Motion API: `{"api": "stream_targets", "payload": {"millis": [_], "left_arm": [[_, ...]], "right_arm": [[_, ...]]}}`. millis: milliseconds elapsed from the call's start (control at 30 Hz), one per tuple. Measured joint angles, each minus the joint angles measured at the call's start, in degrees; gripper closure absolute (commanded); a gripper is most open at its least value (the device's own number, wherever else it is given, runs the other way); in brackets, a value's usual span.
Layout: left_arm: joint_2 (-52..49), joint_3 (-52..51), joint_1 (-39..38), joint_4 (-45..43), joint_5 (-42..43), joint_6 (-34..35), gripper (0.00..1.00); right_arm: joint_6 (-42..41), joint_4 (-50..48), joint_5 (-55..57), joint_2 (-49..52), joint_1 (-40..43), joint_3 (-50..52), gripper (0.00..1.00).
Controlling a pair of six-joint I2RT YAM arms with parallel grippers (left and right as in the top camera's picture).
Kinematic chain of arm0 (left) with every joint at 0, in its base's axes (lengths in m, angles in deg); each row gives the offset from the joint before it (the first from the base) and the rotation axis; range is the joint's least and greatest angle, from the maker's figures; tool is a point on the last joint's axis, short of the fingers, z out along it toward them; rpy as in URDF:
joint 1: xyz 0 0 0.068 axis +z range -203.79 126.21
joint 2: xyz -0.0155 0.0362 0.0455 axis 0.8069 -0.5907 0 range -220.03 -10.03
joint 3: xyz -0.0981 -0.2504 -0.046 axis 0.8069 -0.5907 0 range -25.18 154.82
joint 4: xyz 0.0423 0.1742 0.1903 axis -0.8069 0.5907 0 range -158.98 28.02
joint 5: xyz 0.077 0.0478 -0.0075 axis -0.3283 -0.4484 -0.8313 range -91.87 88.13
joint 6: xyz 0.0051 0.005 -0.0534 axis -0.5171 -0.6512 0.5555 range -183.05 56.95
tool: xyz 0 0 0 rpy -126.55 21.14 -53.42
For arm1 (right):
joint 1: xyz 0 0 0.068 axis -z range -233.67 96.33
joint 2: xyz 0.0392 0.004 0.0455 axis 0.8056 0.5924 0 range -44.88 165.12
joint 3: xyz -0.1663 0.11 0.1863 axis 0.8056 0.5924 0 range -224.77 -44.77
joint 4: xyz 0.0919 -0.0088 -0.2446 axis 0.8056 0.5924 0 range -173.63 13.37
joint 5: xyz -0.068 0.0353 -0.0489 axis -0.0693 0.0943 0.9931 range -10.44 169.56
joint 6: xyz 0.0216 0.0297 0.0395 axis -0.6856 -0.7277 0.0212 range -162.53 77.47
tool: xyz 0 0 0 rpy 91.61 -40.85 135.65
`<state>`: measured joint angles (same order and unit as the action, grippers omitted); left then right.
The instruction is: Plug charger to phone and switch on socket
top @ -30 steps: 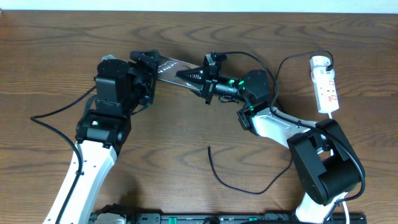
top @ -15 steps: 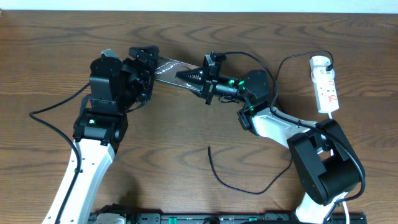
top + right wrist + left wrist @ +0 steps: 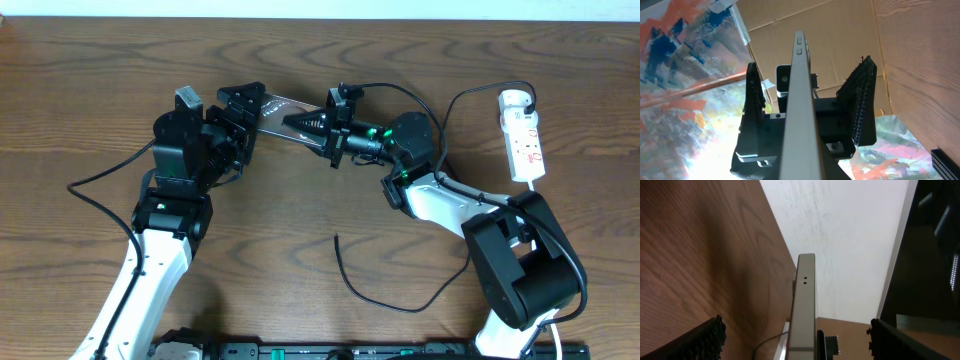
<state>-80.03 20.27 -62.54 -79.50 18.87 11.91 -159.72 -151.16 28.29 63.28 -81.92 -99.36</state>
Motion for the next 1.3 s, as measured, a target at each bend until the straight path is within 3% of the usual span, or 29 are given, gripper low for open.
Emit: {"api": "stream_targets", "payload": {"millis": [267,333,433,533,633,700,1100,1200,1300], "left_arm": [[0.0,0.0,1.95,-0.02,0.13,0.39,0.18],[0.0,0.0,2.62,-0.07,0.17,1.09,0.25],[0.0,0.0,3.15,-0.39,0.17,1.53,0.28],[0.0,0.0,3.13,-0.42,0.2,1.68,0.4],[0.0,0.0,3.13,-0.42,0.2,1.9,0.41],[0.0,0.0,3.13,-0.42,0.2,1.95,0.49],[0.0,0.0,3.13,-0.57,0.2,1.88,0.51],[0.0,0.0,3.13,-2.08,0.17,1.75,0.62],[0.0,0.0,3.13,-2.67,0.2,1.51,0.63]], "right_arm": [[0.0,0.0,-0.04,0.0,0.0,0.0,0.98],[0.0,0.0,-0.07,0.0,0.0,0.0,0.98],[0.0,0.0,-0.02,0.0,0.0,0.0,0.98],[0.0,0.0,0.0,0.0,0.0,0.0,0.98],[0.0,0.0,0.04,0.0,0.0,0.0,0.98],[0.0,0.0,0.04,0.0,0.0,0.0,0.98],[0.02,0.0,-0.33,0.0,-0.02,0.0,0.99],[0.02,0.0,-0.79,0.0,0.0,0.0,0.98],[0.02,0.0,-1.2,0.0,-0.02,0.0,0.98]]}}
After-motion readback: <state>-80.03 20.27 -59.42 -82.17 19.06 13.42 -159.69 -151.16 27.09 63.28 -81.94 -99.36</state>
